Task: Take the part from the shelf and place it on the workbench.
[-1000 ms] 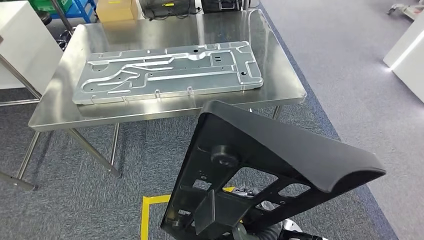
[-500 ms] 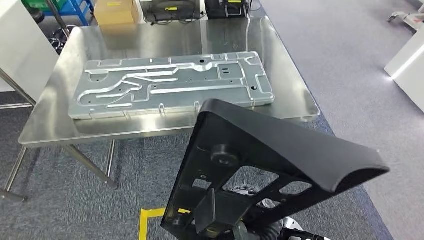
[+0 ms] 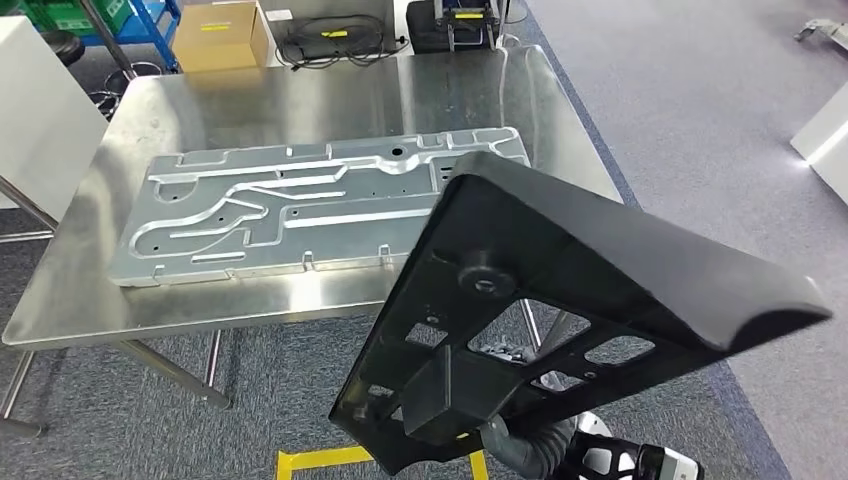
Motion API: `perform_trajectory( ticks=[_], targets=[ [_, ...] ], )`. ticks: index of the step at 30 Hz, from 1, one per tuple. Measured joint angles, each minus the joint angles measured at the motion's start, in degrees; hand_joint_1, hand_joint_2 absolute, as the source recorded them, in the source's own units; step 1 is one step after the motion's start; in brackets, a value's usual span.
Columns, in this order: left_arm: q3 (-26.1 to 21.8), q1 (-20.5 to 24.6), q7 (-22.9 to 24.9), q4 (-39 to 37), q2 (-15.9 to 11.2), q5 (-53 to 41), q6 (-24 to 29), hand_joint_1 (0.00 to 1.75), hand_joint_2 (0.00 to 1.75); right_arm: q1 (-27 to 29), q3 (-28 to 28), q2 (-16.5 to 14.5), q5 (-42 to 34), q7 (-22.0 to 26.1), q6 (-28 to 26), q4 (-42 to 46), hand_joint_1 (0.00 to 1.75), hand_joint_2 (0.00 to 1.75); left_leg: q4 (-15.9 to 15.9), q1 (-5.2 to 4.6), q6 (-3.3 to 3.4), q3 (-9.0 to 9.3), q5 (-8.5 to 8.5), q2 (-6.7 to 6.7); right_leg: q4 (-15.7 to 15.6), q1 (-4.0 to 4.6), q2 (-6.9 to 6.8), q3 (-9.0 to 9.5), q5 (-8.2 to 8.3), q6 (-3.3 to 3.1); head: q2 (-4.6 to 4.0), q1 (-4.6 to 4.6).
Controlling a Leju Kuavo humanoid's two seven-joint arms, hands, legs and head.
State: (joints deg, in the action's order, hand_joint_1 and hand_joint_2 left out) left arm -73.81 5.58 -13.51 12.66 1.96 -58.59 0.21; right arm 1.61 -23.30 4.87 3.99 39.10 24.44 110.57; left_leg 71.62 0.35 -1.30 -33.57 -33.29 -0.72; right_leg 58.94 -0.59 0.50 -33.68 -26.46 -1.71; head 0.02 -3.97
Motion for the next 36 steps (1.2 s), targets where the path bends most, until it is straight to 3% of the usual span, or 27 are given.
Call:
perform_trajectory(
  ticks=[2, 3, 4, 7, 8, 9, 11, 13, 16, 17, 18, 19, 21, 22, 24, 27, 28, 30, 32, 33, 34, 36],
  targets=[
    [0.00, -0.15, -0.03, 0.00, -0.05, 0.01, 0.01, 0.00, 0.00, -0.40, 0.30, 0.02, 0.04, 0.00, -0.27, -0.28, 1.75, 1.75, 3.11, 0.12, -0.41, -3.84, -3.27, 0.11, 0.02, -0.02, 0.06, 1.63, -1.33, 0.05, 0.00, 0.01],
    [0.00, -0.22, -0.03, 0.00, -0.07, 0.01, 0.04, 0.00, 0.00, -0.54, 0.47, 0.04, 0.22, 0.00, -0.73, -0.39, 1.75, 1.75, 2.37, 0.18, -0.51, -4.75, -3.61, 0.18, 0.05, -0.04, 0.11, 2.61, -2.06, 0.13, 0.00, 0.01],
    [0.00, -0.27, -0.04, 0.00, -0.09, 0.04, 0.09, 0.00, 0.00, -0.75, 0.67, 0.07, 0.49, 0.00, -1.47, -0.45, 1.75, 1.75, 0.19, 0.23, -0.46, -5.05, -2.44, 0.25, 0.07, -0.06, 0.16, 3.67, -2.81, 0.24, 0.00, 0.01],
    [-0.01, -0.49, -0.20, 0.00, -0.16, 0.44, 0.34, 0.00, 0.00, -2.70, 1.77, 0.59, 1.77, -0.01, -5.65, -0.74, 1.75, 1.75, -8.76, 0.07, 0.29, -5.06, 7.59, 0.48, 0.48, 0.05, 0.35, 5.86, -5.10, 0.89, 0.00, 0.03],
    [-0.02, -0.54, -0.29, 0.00, -0.17, 0.61, 0.44, 0.00, 0.00, -3.77, 2.37, 0.98, 2.32, -0.01, -7.30, -1.01, 1.75, 1.75, -10.07, -0.08, 0.68, -5.20, 9.87, 0.52, 0.58, 0.12, 0.49, 6.09, -5.71, 1.27, 0.00, 0.02],
    [-0.03, -0.54, -0.39, 0.00, -0.18, 0.71, 0.51, 0.00, 0.00, -5.03, 3.00, 1.39, 2.89, -0.01, -8.74, -1.35, 1.75, 1.75, -10.39, -0.29, 1.05, -5.35, 10.57, 0.53, 0.60, 0.17, 0.62, 6.27, -6.16, 1.70, 0.00, 0.03],
    [-0.03, -0.38, -0.64, 0.00, -0.19, 0.87, 0.50, 0.00, 0.00, -8.26, 4.35, 2.09, 5.10, -0.01, -11.50, -2.50, 1.75, 1.75, -10.66, -0.26, 1.78, -4.93, 10.44, 0.50, 0.39, 0.10, 0.53, 6.53, -6.83, 2.52, 0.00, 0.01],
    [-0.03, -0.13, -1.02, 0.00, -0.20, 0.91, 0.18, 0.00, 0.00, -13.38, 5.69, 2.55, 9.34, -0.09, -14.98, -4.88, 1.75, 1.75, -11.47, -0.04, 2.41, -4.28, 10.26, 0.58, 3.13, -0.04, 0.07, 5.17, -8.27, 3.14, 0.00, 0.01],
    [-0.02, 0.31, -1.74, 0.00, -0.28, 0.79, -0.56, 0.00, 0.00, -23.53, 7.93, 2.97, 17.83, -1.69, -21.35, -11.19, 1.75, 1.75, -11.71, -0.10, 3.06, -3.68, 9.68, 0.67, 14.16, -0.21, -0.23, -2.20, -11.43, 3.77, 0.00, 0.02],
    [-0.02, 0.39, -1.98, 0.00, -0.32, 0.74, -0.81, 0.00, 0.00, -27.21, 8.59, 3.08, 21.06, -2.77, -23.52, -13.85, 1.75, 1.75, -11.70, -0.15, 3.13, -3.45, 9.44, 0.64, 16.40, -0.24, -0.25, -4.31, -11.05, 3.88, 0.00, 0.02],
    [-0.02, 0.43, -2.21, 0.00, -0.36, 0.68, -1.02, 0.00, 0.00, -30.95, 9.13, 3.18, 24.50, -4.09, -25.84, -16.64, 1.75, 1.75, -11.69, -0.18, 3.13, -3.11, 9.19, 0.55, 16.30, -0.25, -0.26, -5.34, -9.32, 3.88, 0.00, 0.02],
    [-0.02, 0.42, -2.40, 0.00, -0.38, 0.60, -1.21, 0.00, 0.00, -34.49, 9.51, 3.27, 27.73, -5.40, -28.05, -19.28, 1.75, 1.75, -11.69, -0.20, 3.08, -2.68, 8.93, 0.42, 13.95, -0.23, -0.28, -5.22, -6.57, 3.77, 0.00, 0.02],
    [-0.01, 0.38, -2.63, 0.00, -0.40, 0.37, -1.58, 0.00, 0.00, -41.23, 10.00, 3.48, 33.32, -7.79, -31.92, -24.59, 1.75, 1.75, -11.67, -0.32, 2.87, -1.90, 8.40, 0.10, 6.40, -0.01, -0.26, -3.39, -0.93, 3.20, 0.00, 0.02],
    [0.00, 0.37, -2.69, 0.00, -0.41, 0.22, -1.74, 0.00, 0.00, -44.21, 10.08, 3.55, 35.19, -8.63, -33.10, -27.07, 1.75, 1.75, -11.66, -0.39, 2.69, -1.74, 8.26, -0.06, 3.49, 0.15, -0.24, -2.48, 0.42, 2.82, 0.00, 0.02],
    [0.02, 0.34, -2.76, 0.00, -0.43, -0.02, -1.91, 0.00, 0.00, -48.98, 10.14, 3.60, 37.07, -9.56, -34.23, -31.37, 1.75, 1.75, -11.82, -0.47, 2.23, -1.75, 8.21, -0.28, 1.36, 0.46, -0.20, -1.74, 0.53, 2.20, 0.00, 0.02],
    [0.04, 0.30, -2.80, -0.01, -0.57, -0.13, -1.95, 0.00, 0.00, -52.98, 10.14, 3.60, 38.66, -10.14, -34.95, -35.59, 1.75, 1.75, -11.06, -0.52, 1.37, -2.11, 7.43, -0.23, 0.13, 0.00, -0.37, -1.03, 0.53, 1.36, 0.00, 0.03],
    [0.05, 0.31, -2.81, -0.01, -0.63, -0.15, -1.96, 0.00, 0.00, -54.10, 10.08, 3.59, 39.69, -10.52, -35.13, -36.86, 1.75, 1.75, -9.12, -0.50, 1.10, -2.98, 6.35, -0.13, -0.23, -0.19, -0.48, -0.72, 0.59, 1.05, 0.00, 0.02],
    [0.07, 0.30, -2.85, -0.01, -0.75, -0.18, -1.99, 0.00, 0.00, -56.60, 9.41, 3.57, 42.92, -11.84, -35.24, -40.15, 1.75, 1.75, -2.05, -0.23, 0.64, -6.52, 3.32, 0.04, -0.45, -0.25, -0.62, -0.32, 0.47, 0.59, 0.00, 0.01],
    [0.07, 0.26, -2.95, 0.00, -0.81, -0.16, -2.16, 0.00, 0.00, -59.14, 7.83, 3.54, 47.30, -13.51, -34.59, -44.61, 1.75, 1.75, 3.45, 0.14, 0.23, -9.73, 2.22, 0.14, -0.39, -0.25, -0.57, -0.08, 0.20, 0.50, 0.00, 0.01],
    [0.07, 0.26, -3.04, 0.00, -0.83, -0.16, -2.34, 0.00, 0.00, -60.29, 6.67, 3.52, 49.82, -14.34, -33.98, -47.27, 1.75, 1.75, 3.30, 0.33, 0.05, -10.01, 3.23, 0.21, -0.35, -0.29, -0.53, 0.12, 0.02, 0.58, 0.00, 0.01],
    [0.07, 0.28, -3.14, 0.00, -0.84, -0.16, -2.59, 0.00, 0.00, -61.41, 5.13, 3.47, 52.59, -15.15, -33.23, -50.20, 1.75, 1.75, 0.72, 0.54, -0.10, -9.07, 5.30, 0.30, -0.29, -0.34, -0.49, 0.42, -0.23, 0.74, 0.00, 0.01],
    [0.08, 0.33, -3.38, -0.01, -0.89, -0.19, -3.19, 0.00, 0.00, -63.40, 1.23, 3.00, 58.08, -16.55, -31.60, -56.71, 1.75, 1.75, -7.08, 0.75, -0.27, -5.66, 9.36, 0.52, -0.13, -0.33, -0.43, 0.95, -0.80, 1.23, 0.00, 0.01]
  ],
)
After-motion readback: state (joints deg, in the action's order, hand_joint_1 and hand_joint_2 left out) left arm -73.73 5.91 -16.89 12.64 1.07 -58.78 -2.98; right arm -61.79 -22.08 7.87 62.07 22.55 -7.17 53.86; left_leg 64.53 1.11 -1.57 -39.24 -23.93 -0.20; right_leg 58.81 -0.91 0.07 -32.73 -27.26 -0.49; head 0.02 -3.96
